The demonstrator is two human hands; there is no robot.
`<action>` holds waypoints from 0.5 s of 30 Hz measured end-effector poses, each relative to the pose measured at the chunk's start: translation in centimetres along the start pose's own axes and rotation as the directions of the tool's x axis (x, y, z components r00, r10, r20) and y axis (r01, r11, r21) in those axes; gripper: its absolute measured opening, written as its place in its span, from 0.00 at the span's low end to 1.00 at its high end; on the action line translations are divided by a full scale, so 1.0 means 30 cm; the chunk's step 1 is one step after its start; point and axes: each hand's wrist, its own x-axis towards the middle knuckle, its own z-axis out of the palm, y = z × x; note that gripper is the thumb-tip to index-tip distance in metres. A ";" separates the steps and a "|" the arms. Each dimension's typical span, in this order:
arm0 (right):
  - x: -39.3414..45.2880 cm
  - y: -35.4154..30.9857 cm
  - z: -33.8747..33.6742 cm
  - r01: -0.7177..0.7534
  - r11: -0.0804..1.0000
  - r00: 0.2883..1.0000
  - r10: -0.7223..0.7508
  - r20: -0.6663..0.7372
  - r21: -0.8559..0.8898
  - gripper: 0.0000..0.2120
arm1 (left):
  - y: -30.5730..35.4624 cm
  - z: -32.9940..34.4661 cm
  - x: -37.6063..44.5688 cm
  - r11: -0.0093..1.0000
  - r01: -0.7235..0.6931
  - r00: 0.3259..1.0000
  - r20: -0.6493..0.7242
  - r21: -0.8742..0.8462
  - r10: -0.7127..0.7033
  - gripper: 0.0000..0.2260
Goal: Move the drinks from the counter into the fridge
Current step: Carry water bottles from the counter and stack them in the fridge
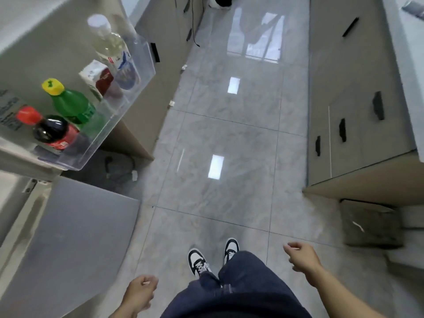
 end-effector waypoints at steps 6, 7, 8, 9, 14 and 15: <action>0.009 0.162 -0.052 -0.229 0.966 0.972 0.234 -0.031 0.116 0.12 | 0.245 -0.008 0.060 0.995 -0.045 0.999 0.024 0.091 0.043 0.04; 0.022 0.166 -0.064 -0.247 0.962 0.967 0.252 -0.025 0.119 0.11 | 0.310 0.002 0.071 0.993 -0.063 0.998 0.031 0.095 0.060 0.04; 0.037 0.165 -0.078 -0.263 0.958 0.964 0.267 -0.017 0.117 0.10 | 0.380 0.016 0.083 0.991 -0.086 0.996 0.037 0.100 0.083 0.04; 0.055 0.157 -0.094 -0.277 0.954 0.960 0.280 -0.013 0.113 0.08 | 0.449 0.033 0.096 0.988 -0.112 0.993 0.039 0.102 0.109 0.05; 0.208 0.029 -0.208 -0.283 0.953 0.958 0.286 -0.009 0.109 0.08 | 0.784 0.149 0.127 0.979 -0.201 0.979 0.046 0.047 0.199 0.06; 0.251 -0.015 -0.241 -0.275 0.957 0.961 0.276 -0.008 0.094 0.08 | 0.844 0.171 0.124 0.978 -0.205 0.978 0.044 0.032 0.204 0.05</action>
